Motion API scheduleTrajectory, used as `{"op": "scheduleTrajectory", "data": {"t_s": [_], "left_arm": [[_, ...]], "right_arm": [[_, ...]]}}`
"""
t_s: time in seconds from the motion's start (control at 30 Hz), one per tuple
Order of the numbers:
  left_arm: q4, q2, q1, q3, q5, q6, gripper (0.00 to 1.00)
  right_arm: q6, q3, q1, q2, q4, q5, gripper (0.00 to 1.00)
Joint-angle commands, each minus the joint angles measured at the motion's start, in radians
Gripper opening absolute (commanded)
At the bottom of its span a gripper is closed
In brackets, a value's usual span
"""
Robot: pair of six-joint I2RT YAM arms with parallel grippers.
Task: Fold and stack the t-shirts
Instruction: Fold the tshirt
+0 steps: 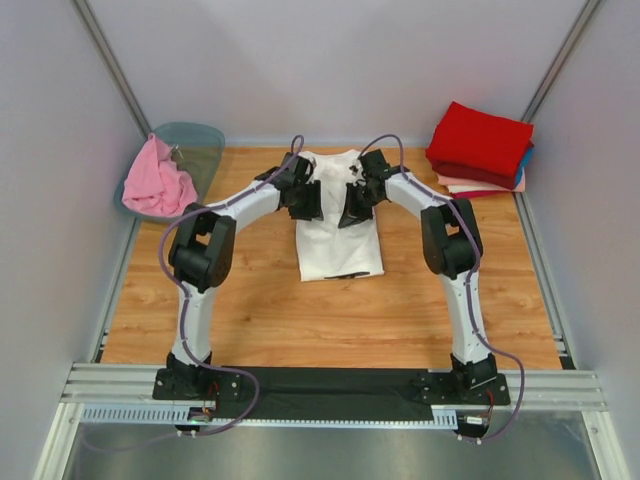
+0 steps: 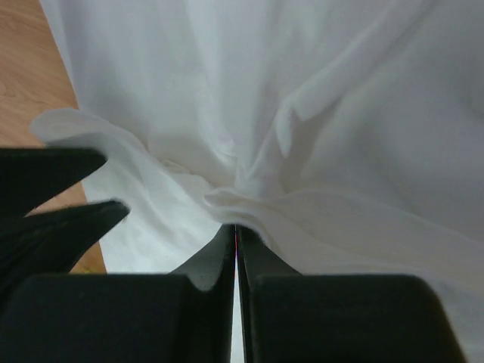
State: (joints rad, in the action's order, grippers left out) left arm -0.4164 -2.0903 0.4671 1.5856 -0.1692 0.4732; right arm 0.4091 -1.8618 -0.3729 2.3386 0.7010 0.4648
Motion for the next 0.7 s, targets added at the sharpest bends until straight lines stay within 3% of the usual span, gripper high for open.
{"op": "scheduleTrajectory", "data": {"t_s": [0.0,0.07,0.13,0.17,0.2,0.3,0.33,0.43,0.67], "left_arm": [[-0.125,-0.112,-0.039,0.135,0.017,-0.03,0.47],[-0.176,-0.142,-0.054,0.184,0.034,-0.031,0.47],[-0.191,-0.126,-0.059,0.182,0.068,-0.033,0.47],[-0.193,-0.088,-0.059,0.162,0.086,-0.034,0.47],[-0.193,-0.062,-0.059,0.151,0.103,-0.038,0.47],[-0.194,0.08,-0.056,0.074,0.167,-0.045,0.54],[-0.174,0.122,-0.054,0.018,0.207,-0.048,0.64],[-0.151,0.292,-0.054,-0.079,0.218,-0.059,0.77],[-0.066,0.508,-0.007,-0.353,0.175,-0.039,0.78]], "right_arm": [[-0.046,-0.082,0.037,0.031,-0.05,0.084,0.03],[-0.058,-0.102,0.052,0.021,-0.048,0.092,0.06],[-0.055,-0.09,0.063,-0.033,-0.057,0.109,0.15],[-0.05,-0.048,0.072,-0.057,-0.069,0.113,0.22],[-0.05,-0.024,0.074,-0.089,-0.09,0.1,0.36],[-0.055,0.123,0.077,-0.232,-0.113,0.011,0.55],[-0.05,0.169,0.08,-0.314,-0.127,-0.015,0.57],[-0.023,0.381,0.086,-0.473,-0.202,-0.078,0.63],[0.05,0.762,0.086,-0.665,-0.331,-0.055,0.63]]}}
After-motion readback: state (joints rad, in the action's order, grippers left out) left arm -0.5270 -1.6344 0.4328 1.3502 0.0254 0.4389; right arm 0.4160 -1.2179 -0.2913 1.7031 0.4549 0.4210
